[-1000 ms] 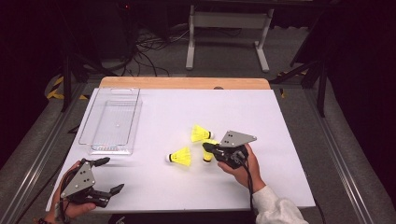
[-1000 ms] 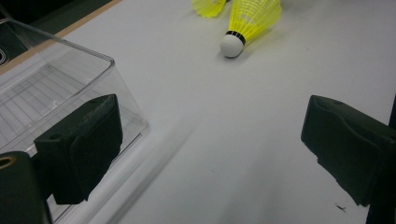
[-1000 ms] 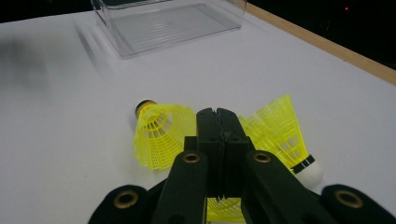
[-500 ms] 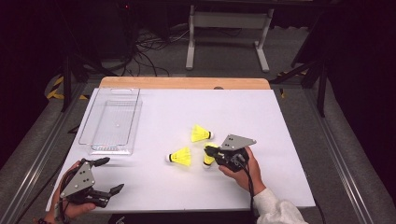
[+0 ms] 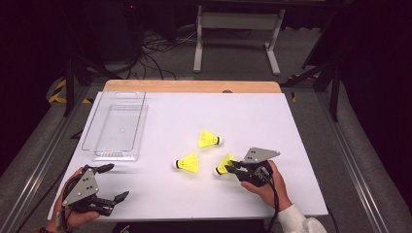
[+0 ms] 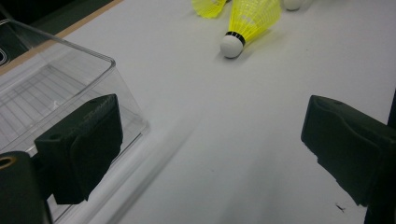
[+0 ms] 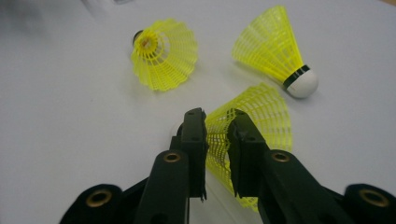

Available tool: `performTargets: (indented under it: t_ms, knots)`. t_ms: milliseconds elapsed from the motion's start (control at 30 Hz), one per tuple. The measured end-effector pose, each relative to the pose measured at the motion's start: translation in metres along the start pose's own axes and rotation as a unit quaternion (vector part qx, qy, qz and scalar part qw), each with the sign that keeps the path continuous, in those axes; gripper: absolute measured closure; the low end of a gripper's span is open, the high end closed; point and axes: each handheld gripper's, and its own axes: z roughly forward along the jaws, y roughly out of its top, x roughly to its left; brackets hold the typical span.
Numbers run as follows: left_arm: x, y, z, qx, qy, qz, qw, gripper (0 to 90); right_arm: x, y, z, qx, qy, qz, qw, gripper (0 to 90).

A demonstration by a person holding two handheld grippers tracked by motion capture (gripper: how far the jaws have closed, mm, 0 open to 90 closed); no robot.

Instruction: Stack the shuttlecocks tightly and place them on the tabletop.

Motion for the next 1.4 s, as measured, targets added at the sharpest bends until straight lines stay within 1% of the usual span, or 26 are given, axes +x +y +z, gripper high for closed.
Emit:
performTargets:
  t_ms: [33, 167, 300, 433, 500, 533, 600, 667, 700, 800, 967, 1067, 1133, 1200, 1300, 1400]
  knots:
    - [0.0, 0.0, 0.0, 0.0, 0.0, 0.0, 1.0, 6.6, 0.0, -0.002, 0.0, 0.006, 0.003, 0.0, 1.0, 74.5]
    - [0.0, 0.0, 0.0, 0.001, -0.001, -0.002, 1.0, 6.6, 0.003, -0.007, 0.0, 0.024, 0.009, -0.007, 0.9996, 73.5]
    - [0.0, 0.0, 0.0, 0.002, 0.0, 0.002, 1.0, 6.7, 0.004, -0.012, 0.003, 0.048, 0.016, -0.01, 0.9987, 71.6]
    - [-0.001, 0.0, -0.001, 0.002, -0.001, 0.001, 1.0, 6.6, 0.006, -0.015, 0.006, 0.066, 0.019, -0.017, 0.9975, 74.1]
    - [-0.001, 0.0, 0.0, 0.002, -0.001, 0.001, 1.0, 6.7, 0.008, -0.016, 0.007, 0.073, 0.017, -0.023, 0.9969, 77.6]
    - [-0.001, 0.0, 0.0, 0.002, -0.002, 0.001, 1.0, 6.7, 0.008, -0.016, 0.007, 0.074, 0.015, -0.025, 0.9969, 80.7]
    - [-0.001, 0.0, 0.0, 0.002, -0.003, 0.002, 1.0, 6.7, 0.01, -0.016, 0.007, 0.07, 0.015, -0.032, 0.9969, 86.4]
    - [-0.001, 0.0, 0.0, 0.002, -0.003, 0.001, 1.0, 6.7, 0.013, -0.015, 0.008, 0.075, 0.01, -0.043, 0.9962, 88.5]
    - [-0.001, 0.0, 0.0, 0.002, -0.003, 0.002, 1.0, 6.7, 0.014, -0.015, 0.008, 0.074, 0.008, -0.045, 0.9962, 89.0]
    - [-0.001, 0.0, -0.001, 0.001, -0.003, 0.001, 1.0, 6.6, 0.015, -0.015, 0.009, 0.068, 0.004, -0.046, 0.9966, 89.4]
    - [-0.001, 0.001, -0.001, 0.0, -0.003, 0.004, 1.0, 6.6, 0.017, -0.01, 0.007, 0.041, -0.008, -0.05, 0.9979, 89.4]
    - [-0.001, 0.001, -0.001, 0.0, -0.003, 0.004, 1.0, 6.6, 0.017, -0.009, 0.008, 0.038, -0.007, -0.053, 0.9978, 89.4]
    - [-0.001, 0.001, -0.001, -0.001, -0.003, 0.004, 1.0, 6.6, 0.018, -0.006, 0.01, 0.03, -0.008, -0.056, 0.9979, 89.4]
    - [-0.001, 0.001, -0.001, -0.001, -0.003, 0.003, 1.0, 6.6, 0.018, -0.004, 0.01, 0.028, -0.008, -0.058, 0.9979, 89.4]
    - [-0.001, 0.001, 0.0, 0.0, -0.004, 0.003, 1.0, 6.6, 0.019, 0.002, 0.014, 0.021, -0.008, -0.063, 0.9977, 89.4]
    - [-0.001, 0.001, 0.0, 0.0, -0.004, 0.004, 1.0, 6.6, 0.02, 0.005, 0.016, 0.019, -0.007, -0.066, 0.9976, 89.4]
